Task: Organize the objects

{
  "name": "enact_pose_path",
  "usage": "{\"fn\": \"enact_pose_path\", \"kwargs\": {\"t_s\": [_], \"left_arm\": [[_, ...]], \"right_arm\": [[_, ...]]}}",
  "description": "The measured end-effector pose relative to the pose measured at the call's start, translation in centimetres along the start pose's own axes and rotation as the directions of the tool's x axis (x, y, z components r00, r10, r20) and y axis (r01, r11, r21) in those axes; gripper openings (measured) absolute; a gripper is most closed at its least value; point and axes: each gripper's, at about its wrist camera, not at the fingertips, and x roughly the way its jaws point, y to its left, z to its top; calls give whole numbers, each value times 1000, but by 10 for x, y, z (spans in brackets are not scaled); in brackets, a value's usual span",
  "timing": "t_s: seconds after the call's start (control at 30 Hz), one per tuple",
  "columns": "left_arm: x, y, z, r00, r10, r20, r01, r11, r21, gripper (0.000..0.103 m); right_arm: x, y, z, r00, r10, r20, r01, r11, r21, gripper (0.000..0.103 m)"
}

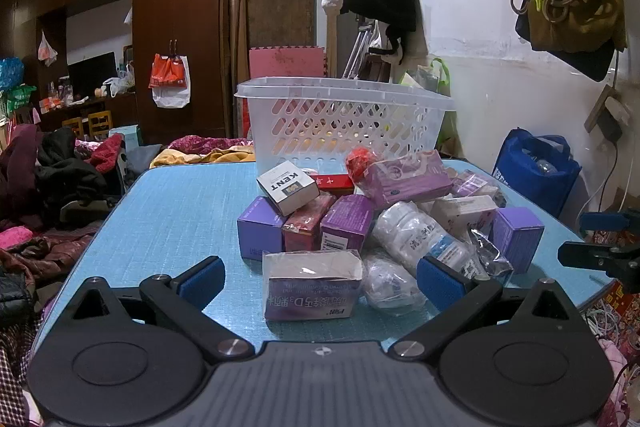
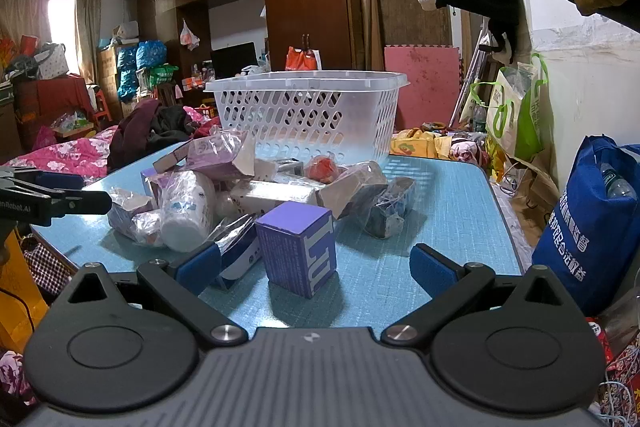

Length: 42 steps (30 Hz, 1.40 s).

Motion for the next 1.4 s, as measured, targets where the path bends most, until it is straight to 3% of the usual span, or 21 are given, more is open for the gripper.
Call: {"fn": "enact_pose_path", "kwargs": {"t_s": [1.4], "left_arm": [[1, 2, 1, 999, -30, 12, 31, 999, -23, 103]], "right_arm": [[1, -3, -3, 1000, -6, -5, 6, 1000, -5, 103]]}}
